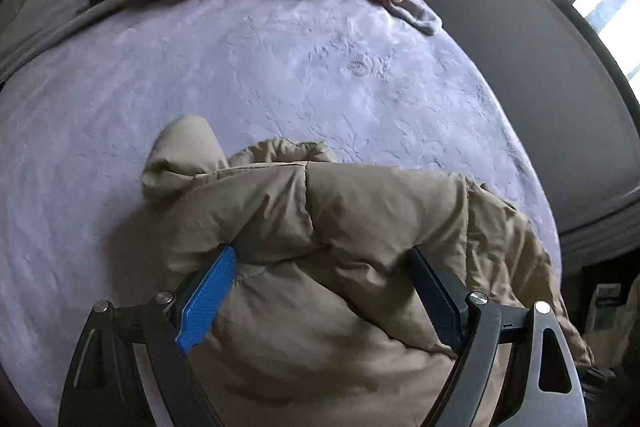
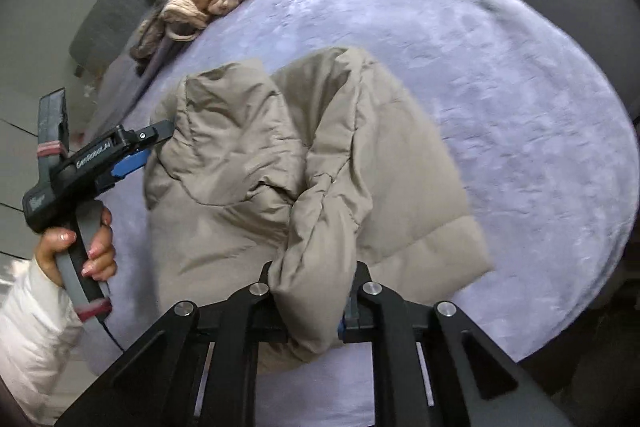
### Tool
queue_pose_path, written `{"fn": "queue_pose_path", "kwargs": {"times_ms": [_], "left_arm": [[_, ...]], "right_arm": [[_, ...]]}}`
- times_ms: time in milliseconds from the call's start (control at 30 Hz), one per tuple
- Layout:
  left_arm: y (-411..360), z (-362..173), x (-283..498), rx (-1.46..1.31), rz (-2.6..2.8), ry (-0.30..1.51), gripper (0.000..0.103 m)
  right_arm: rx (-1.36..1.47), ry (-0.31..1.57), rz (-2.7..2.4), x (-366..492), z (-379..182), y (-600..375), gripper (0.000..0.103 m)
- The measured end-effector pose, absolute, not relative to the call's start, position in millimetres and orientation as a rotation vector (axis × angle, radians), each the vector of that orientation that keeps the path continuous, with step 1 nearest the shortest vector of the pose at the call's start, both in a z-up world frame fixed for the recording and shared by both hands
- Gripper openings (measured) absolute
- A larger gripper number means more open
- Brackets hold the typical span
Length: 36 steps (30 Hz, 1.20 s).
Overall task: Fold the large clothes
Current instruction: 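Lower the beige coat bundle onto the bed with both tools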
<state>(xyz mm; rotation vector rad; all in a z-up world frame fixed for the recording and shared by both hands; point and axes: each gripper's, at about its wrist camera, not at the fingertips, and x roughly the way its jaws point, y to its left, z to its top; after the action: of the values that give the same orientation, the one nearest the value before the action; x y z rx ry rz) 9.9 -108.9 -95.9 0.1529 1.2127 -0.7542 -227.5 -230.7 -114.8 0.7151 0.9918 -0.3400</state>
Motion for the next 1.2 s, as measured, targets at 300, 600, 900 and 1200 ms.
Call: {"fn": "queue_pose_path", "kwargs": {"times_ms": [300,600,900,1200], "left_arm": [[-206.2,-117.4,-42.7,0.35,-0.825,1.141,0.088],[-215.5,-124.3,-52.9,0.406,-0.802,1.142,0.088],[-207.9,-122.2,-48.5,0.383,-0.74,1.148,0.09],[-178.1,-93.9,-54.0,0.337,-0.624,1.172,0.09]], "right_arm": [[0.767,1.029,-0.454,-255.3,-155.1,-272.1,0.015],[0.909,1.067,-0.405,-280.1,-183.2,-295.1,0.021],[0.727,0.961,-0.34,-289.6,-109.6,-327.8,0.025],[0.643,1.211,-0.147,-238.8,-161.1,-304.5,0.025]]}}
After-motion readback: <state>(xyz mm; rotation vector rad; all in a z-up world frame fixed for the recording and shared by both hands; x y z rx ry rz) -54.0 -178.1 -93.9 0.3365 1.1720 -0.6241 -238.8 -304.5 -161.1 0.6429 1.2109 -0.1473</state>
